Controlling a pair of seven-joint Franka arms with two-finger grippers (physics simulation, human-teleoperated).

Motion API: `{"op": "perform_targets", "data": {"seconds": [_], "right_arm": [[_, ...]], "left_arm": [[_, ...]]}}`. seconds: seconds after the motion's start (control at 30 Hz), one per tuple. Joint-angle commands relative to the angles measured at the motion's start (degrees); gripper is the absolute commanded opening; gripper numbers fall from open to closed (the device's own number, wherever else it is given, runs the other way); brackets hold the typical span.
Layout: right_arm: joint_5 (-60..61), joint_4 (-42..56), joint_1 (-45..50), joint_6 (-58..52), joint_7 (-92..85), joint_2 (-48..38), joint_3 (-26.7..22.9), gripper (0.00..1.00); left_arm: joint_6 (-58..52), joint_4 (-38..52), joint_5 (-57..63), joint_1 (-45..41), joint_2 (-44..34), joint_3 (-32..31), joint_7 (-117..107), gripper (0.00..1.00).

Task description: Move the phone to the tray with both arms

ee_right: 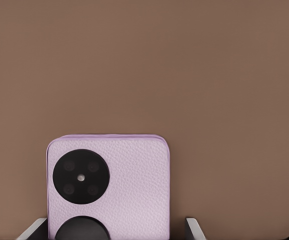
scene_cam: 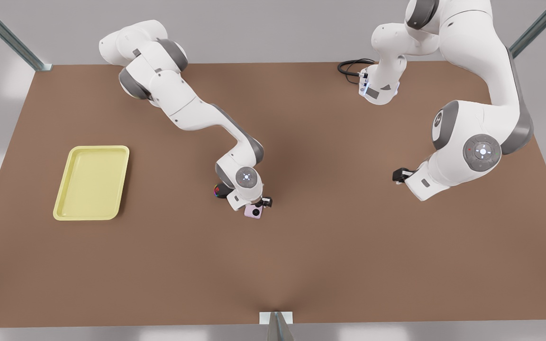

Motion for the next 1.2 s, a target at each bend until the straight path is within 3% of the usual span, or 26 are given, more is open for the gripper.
{"op": "perform_targets", "data": {"seconds": [0.0, 0.1, 0.5, 0.7, 0.83, 0.9, 1.17], "right_arm": [[0.05, 0.11, 0.02, 0.07, -2.36, -0.04, 0.01, 1.00], [0.05, 0.20, 0.02, -0.01, -2.36, -0.04, 0.01, 0.94], [-0.92, 3.45, -0.77, 0.07, -3.42, 1.63, -0.35, 0.93], [-0.83, 3.54, -0.50, -0.54, -3.77, 1.98, -0.43, 0.82], [-0.74, 3.36, -0.59, -0.63, -4.21, 1.28, -0.70, 0.81], [-0.74, 3.45, -0.50, -0.63, -4.30, 1.37, -0.78, 0.69], [-1.00, 1.69, -2.79, -4.67, -6.49, -5.05, -0.96, 0.69]], "left_arm": [[0.22, 0.03, 0.02, 0.00, -0.07, -0.04, 0.23, 1.00], [0.13, 0.03, 0.02, 0.00, -0.07, 0.05, 0.23, 1.00], [0.22, 0.03, -0.16, 0.00, -0.07, 0.05, 0.23, 1.00], [0.22, 0.03, -0.16, 0.00, -0.07, 0.05, 0.23, 1.00], [0.13, 0.03, -0.16, 0.00, -0.07, 0.05, 0.23, 1.00], [0.13, 0.03, -0.16, 0.00, -0.07, 0.05, 0.23, 1.00], [0.05, 0.11, -0.16, 0.00, -0.42, -0.04, 0.23, 1.00]]}}
